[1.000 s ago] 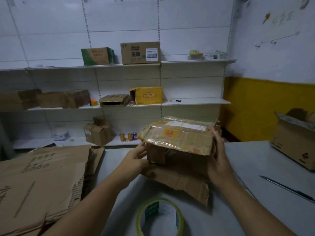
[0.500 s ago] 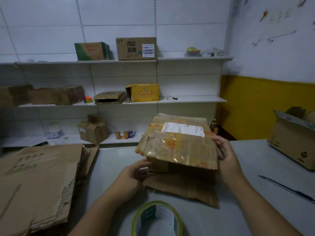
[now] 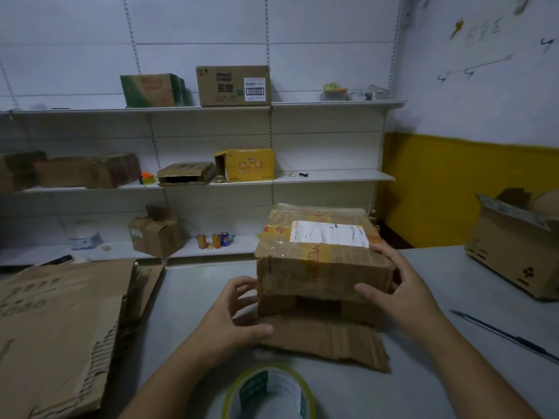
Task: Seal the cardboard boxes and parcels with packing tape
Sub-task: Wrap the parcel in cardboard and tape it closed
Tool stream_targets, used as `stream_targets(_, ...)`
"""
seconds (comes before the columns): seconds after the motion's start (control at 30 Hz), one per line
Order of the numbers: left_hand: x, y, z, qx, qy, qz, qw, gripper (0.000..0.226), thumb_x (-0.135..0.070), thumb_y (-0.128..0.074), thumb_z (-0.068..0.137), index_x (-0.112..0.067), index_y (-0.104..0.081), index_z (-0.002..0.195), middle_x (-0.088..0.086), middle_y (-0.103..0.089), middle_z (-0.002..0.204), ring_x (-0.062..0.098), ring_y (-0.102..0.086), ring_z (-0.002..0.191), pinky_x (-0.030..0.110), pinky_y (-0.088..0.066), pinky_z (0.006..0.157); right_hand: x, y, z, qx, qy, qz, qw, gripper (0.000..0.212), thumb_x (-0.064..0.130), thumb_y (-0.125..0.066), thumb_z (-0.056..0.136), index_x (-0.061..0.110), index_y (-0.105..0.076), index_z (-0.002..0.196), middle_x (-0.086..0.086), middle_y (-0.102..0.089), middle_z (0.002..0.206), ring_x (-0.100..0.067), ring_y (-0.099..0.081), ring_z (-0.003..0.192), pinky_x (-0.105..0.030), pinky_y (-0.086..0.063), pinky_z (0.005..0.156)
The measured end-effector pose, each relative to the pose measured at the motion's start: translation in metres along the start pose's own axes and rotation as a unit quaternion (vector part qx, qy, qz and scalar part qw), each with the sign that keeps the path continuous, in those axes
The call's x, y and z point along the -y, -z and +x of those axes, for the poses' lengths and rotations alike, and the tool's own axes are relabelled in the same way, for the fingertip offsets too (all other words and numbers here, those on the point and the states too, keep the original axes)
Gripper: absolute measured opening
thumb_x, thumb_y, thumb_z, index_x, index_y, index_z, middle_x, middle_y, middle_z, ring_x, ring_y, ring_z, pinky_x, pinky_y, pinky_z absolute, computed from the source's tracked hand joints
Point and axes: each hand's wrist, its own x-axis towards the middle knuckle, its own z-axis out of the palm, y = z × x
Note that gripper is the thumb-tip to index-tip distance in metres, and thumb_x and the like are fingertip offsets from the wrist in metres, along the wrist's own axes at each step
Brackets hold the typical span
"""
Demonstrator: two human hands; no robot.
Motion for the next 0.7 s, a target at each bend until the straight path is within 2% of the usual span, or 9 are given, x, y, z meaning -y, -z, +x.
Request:
stream_targets(0.07, 0.000, 0.001, 0.000, 0.019, 0.010, 0.019, 1.000, 0.091, -0.033, -0.090, 0.048, -0.048, -0.038, 0.121, -0.019, -0.042, 0.135, 0.008, -0.043, 0.126, 0.034, -0.041, 0.106, -0.003, 0.001, 0.001, -0.008, -0.006, 0.006, 1.000, 0.068, 0.015, -0.076, 0.076, 0.050, -0.042, 0.124, 0.018, -0.032, 0.132, -0.008, -0.036, 0.118, -0.012, -0.047, 0.076)
stream_targets(0.17, 0.001, 0.000, 0.001, 0.038, 0.005, 0.067, 0.997, 0.098, -0.008, -0.083, 0.063, -0.060, -0.026, 0.124, -0.024, -0.033, 0.140, 0.006, -0.036, 0.131, 0.024, -0.042, 0.101, -0.004, 0.001, 0.001, -0.014, 0.000, -0.004, 1.000, 0.067, 0.017, -0.077, 0.075, 0.051, -0.044, 0.121, 0.017, -0.035, 0.131, -0.010, -0.038, 0.120, -0.023, -0.050, 0.084)
stream_targets(0.23, 0.002, -0.001, 0.000, 0.045, -0.008, 0.109, 0.993, 0.106, -0.007, -0.081, 0.067, -0.066, -0.016, 0.127, -0.029, -0.028, 0.138, 0.003, -0.034, 0.130, 0.024, -0.042, 0.100, -0.002, 0.001, 0.001, -0.020, 0.008, -0.005, 1.000, 0.064, 0.016, -0.078, 0.075, 0.054, -0.044, 0.114, 0.016, -0.036, 0.130, -0.010, -0.039, 0.120, -0.022, -0.050, 0.084)
stream_targets(0.3, 0.005, 0.000, 0.000, 0.038, -0.025, 0.127, 0.991, 0.102, -0.013, -0.077, 0.074, -0.069, -0.013, 0.129, -0.034, -0.029, 0.132, -0.003, -0.039, 0.122, 0.021, -0.045, 0.094, -0.001, 0.002, 0.001, -0.020, 0.013, -0.003, 1.000, 0.063, 0.016, -0.078, 0.075, 0.055, -0.045, 0.112, 0.016, -0.037, 0.129, -0.011, -0.039, 0.119, -0.023, -0.050, 0.084)
stream_targets(0.37, 0.003, -0.002, -0.002, -0.027, -0.054, 0.124, 0.990, 0.075, -0.021, -0.067, 0.084, -0.060, -0.023, 0.130, -0.031, -0.040, 0.126, -0.004, -0.049, 0.111, 0.018, -0.049, 0.084, 0.000, 0.002, 0.000, -0.021, 0.008, 0.005, 1.000, 0.061, 0.016, -0.078, 0.075, 0.052, -0.047, 0.114, 0.015, -0.037, 0.128, -0.013, -0.039, 0.119, -0.032, -0.051, 0.089)
stream_targets(0.43, 0.002, -0.004, -0.001, -0.137, -0.077, 0.110, 0.981, 0.050, -0.025, -0.060, 0.089, -0.046, -0.036, 0.127, -0.021, -0.052, 0.119, 0.002, -0.057, 0.103, 0.028, -0.054, 0.084, 0.002, 0.000, -0.001, -0.021, 0.009, 0.015, 1.000, 0.060, 0.016, -0.078, 0.073, 0.051, -0.049, 0.113, 0.017, -0.041, 0.125, -0.014, -0.041, 0.118, -0.034, -0.052, 0.090)
stream_targets(0.5, 0.002, -0.004, 0.003, -0.212, -0.074, 0.098, 0.970, 0.039, -0.027, -0.059, 0.089, -0.034, -0.045, 0.125, -0.015, -0.057, 0.110, 0.008, -0.059, 0.101, 0.034, -0.055, 0.082, 0.003, -0.006, -0.004, -0.017, 0.009, 0.034, 0.999, 0.060, 0.013, -0.079, 0.072, 0.052, -0.052, 0.109, 0.026, -0.045, 0.115, -0.014, -0.044, 0.116, -0.036, -0.053, 0.092)
stream_targets(0.6, 0.007, -0.004, 0.007, -0.219, -0.025, 0.101, 0.970, 0.044, -0.033, -0.053, 0.092, -0.027, -0.041, 0.134, -0.009, -0.054, 0.118, 0.013, -0.056, 0.107, 0.020, -0.048, 0.074, 0.001, -0.015, -0.007, -0.014, 0.011, 0.048, 0.999, 0.059, 0.012, -0.080, 0.071, 0.050, -0.054, 0.108, 0.025, -0.046, 0.113, -0.015, -0.046, 0.115, -0.040, -0.053, 0.094)
stream_targets(0.7, 0.012, -0.004, 0.009, -0.197, -0.005, 0.098, 0.975, 0.042, -0.037, -0.042, 0.096, -0.025, -0.043, 0.136, -0.003, -0.055, 0.125, 0.017, -0.054, 0.114, 0.016, -0.044, 0.074, -0.001, -0.019, -0.009, -0.024, 0.028, 0.054, 0.998, 0.059, 0.015, -0.081, 0.070, 0.048, -0.053, 0.110, 0.015, -0.048, 0.122, -0.011, -0.050, 0.112, -0.033, -0.054, 0.090)
